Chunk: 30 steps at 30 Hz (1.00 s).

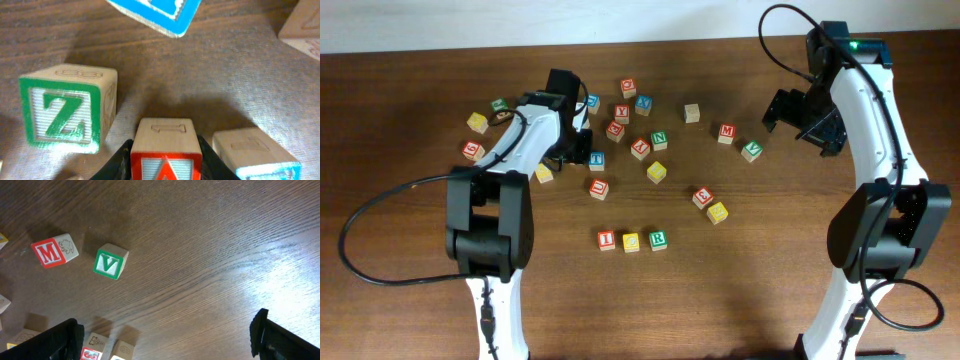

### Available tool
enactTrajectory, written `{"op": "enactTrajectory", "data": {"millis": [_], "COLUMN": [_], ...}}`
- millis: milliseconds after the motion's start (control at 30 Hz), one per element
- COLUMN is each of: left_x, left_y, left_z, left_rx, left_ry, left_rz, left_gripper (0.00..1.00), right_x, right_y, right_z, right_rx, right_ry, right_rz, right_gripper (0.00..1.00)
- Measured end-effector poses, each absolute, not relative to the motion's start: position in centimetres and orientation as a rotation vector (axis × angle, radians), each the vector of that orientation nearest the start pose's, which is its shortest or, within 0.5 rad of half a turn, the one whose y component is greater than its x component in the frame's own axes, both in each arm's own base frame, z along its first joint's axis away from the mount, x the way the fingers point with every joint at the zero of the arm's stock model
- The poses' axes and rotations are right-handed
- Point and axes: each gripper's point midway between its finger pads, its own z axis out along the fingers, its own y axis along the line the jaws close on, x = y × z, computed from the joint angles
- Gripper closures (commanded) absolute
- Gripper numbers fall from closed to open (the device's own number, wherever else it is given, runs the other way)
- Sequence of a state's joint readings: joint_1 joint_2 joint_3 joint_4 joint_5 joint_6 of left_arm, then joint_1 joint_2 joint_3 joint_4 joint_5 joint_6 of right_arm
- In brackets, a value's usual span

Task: Spell out ICRA
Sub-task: 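Lower the left gripper and grasp the red A block, then carry the A block down toward the right end of the row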

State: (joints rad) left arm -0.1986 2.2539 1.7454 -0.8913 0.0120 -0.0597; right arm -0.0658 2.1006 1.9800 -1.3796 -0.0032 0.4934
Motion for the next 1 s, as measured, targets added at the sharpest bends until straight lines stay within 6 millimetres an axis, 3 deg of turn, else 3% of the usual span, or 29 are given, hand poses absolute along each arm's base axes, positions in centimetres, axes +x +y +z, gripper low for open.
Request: {"op": "enactTrajectory", "data": {"millis": [100,300,467,633,733,867,1000], "left_x": [45.8,46.9,45.1,43.7,41.4,38.1,34.8], "left_y": [-9.4,-9.6,-9.4,-12.6,-14.7,-18.9,-24.6], "left_z": [2.2,6.5,7.7,13.4,13.9,14.2,14.1], "left_rx": [0.21,0.208,0.208,0.221,0.244,0.387,0.616], "left_ry": [2.997,2.982,3.062,3.069,3.13,3.194,3.19], "left_rz": [-0.045,-0.048,-0.062,-0.368,-0.515,-0.575,-0.58], "left_gripper": [0.74,0.75,0.77,0.76,0.74,0.78,0.81], "right_x": [42.0,42.1,42.1,42.1,42.1,42.1,42.1], "right_y": [-2.7,-2.7,-2.7,-2.7,-2.7,-2.7,-2.7], "right_z": [12.6,12.6,12.6,12.7,12.7,12.7,12.7], "right_rx": [0.848,0.848,0.848,0.847,0.847,0.847,0.847], "right_ry": [2.953,2.951,2.951,2.949,2.949,2.95,2.949], "right_rz": [0.028,0.029,0.029,0.03,0.029,0.029,0.029], "right_gripper": [0.02,0.02,0.02,0.02,0.02,0.02,0.02]}}
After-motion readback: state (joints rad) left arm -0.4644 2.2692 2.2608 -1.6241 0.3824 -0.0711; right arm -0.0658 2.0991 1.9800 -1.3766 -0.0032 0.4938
